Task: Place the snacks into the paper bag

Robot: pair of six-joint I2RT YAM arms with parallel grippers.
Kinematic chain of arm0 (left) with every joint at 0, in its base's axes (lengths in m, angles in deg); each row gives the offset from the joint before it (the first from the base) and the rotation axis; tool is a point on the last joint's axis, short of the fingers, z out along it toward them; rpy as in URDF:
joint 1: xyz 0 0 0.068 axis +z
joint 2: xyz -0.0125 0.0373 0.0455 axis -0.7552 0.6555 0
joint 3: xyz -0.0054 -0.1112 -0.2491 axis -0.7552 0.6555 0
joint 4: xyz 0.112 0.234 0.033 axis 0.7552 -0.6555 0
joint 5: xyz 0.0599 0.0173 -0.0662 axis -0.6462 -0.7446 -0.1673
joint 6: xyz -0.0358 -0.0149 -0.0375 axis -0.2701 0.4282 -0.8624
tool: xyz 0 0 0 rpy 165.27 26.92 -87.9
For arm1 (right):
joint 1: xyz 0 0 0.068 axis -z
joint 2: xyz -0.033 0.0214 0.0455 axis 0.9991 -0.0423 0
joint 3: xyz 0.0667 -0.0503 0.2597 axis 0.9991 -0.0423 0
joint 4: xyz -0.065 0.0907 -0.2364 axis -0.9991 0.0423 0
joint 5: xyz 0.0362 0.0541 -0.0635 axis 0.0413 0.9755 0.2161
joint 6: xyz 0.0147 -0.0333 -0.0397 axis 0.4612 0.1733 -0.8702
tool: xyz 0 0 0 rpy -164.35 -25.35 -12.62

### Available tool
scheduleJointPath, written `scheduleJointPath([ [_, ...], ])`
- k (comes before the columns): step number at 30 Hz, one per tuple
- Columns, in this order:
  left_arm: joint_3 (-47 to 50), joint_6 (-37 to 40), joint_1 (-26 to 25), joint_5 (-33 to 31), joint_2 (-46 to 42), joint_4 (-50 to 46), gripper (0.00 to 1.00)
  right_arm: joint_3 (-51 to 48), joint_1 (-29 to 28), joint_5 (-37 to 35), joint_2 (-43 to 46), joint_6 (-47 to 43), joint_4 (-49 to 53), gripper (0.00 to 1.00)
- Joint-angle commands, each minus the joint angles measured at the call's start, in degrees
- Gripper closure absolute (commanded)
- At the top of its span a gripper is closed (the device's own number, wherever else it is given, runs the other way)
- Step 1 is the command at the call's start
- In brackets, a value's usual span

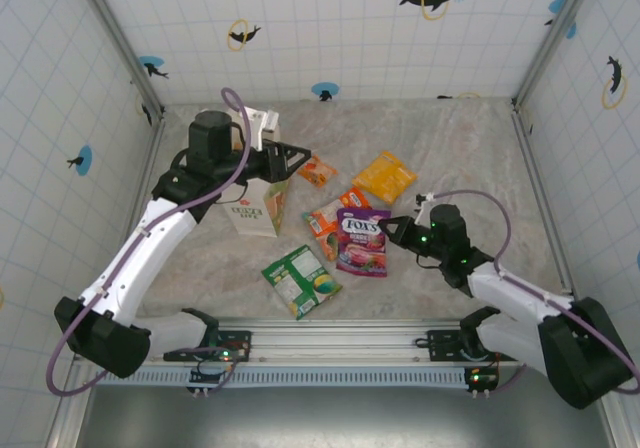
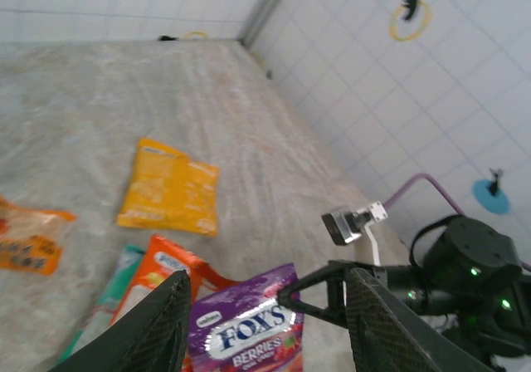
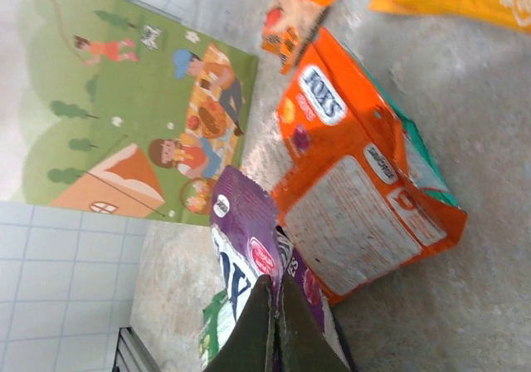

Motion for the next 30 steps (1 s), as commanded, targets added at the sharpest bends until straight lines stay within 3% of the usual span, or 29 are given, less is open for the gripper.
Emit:
scheduleJointPath([
  [1,1.59,2.91,0.18,10.92,-0.58,7.38,0.48,4.62,0.99,-1.42,4.91,-7.35,2.89,1.00],
  [6,1.95,7.54,-0.32,13.71,-0.62,8.94,0.46,11.09,3.10,0.32,9.40,-15.20,7.66,1.00],
  [14,8.17,13.23,-3.30,14.02,-3.75,17.11,0.41,25.21,9.22,13.63,5.98,-19.26,10.21,1.00],
  [22,17.67,14.25,-4.65,8.70,-6.74,29.75,0.38,38.25,12.63,26.54,-0.74,-21.65,7.84,1.00],
  [30,22.04,16.92,-7.86,3.02,-6.23,38.36,0.37,43.68,14.73,38.24,-4.49,-16.99,-0.44,1.00],
])
